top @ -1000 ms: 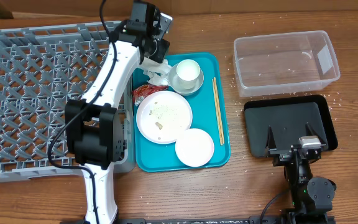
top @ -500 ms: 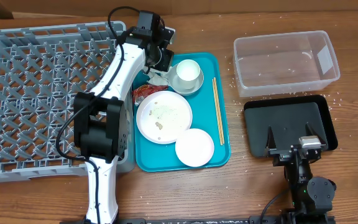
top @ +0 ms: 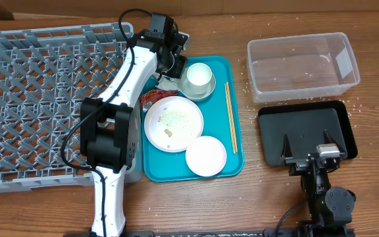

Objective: Sort waste into correct bins and load items into the dishwasher
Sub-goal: 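Lower the left gripper and grasp the crumpled white tissue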

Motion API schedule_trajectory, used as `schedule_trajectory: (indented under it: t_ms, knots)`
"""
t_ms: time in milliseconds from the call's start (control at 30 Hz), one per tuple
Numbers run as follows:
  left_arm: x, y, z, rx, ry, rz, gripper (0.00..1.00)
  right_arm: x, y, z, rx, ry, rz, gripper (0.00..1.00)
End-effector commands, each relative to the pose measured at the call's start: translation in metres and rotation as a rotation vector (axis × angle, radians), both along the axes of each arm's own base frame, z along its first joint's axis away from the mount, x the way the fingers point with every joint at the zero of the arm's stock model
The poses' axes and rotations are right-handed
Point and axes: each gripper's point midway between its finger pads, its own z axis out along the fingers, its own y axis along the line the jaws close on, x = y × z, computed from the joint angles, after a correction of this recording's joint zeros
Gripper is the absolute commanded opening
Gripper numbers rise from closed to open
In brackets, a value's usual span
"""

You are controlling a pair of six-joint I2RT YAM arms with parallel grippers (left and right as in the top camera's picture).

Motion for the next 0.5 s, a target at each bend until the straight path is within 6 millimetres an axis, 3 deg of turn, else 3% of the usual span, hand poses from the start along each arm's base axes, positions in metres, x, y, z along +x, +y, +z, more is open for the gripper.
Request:
schedule_trajectory:
  t_ms: [0, 200, 467]
  knots:
    - [0.003, 0.011, -0.006, 0.067, -0.005, 0.046, 0.04, 0.0, 0.0, -0.001, 0.0, -0.007, -0.003, 1.0]
    - [0.002, 0.011, -0.007, 0.066, -0.001, 0.054, 0.04, 0.0, 0.0, -0.001, 0.0, -0.007, -0.003, 1.0]
    - [-0.014, -0.013, -0.008, 0.01, 0.056, 0.007, 0.04, 0.0, 0.0, -0.001, 0.0, -0.007, -0.003, 1.0]
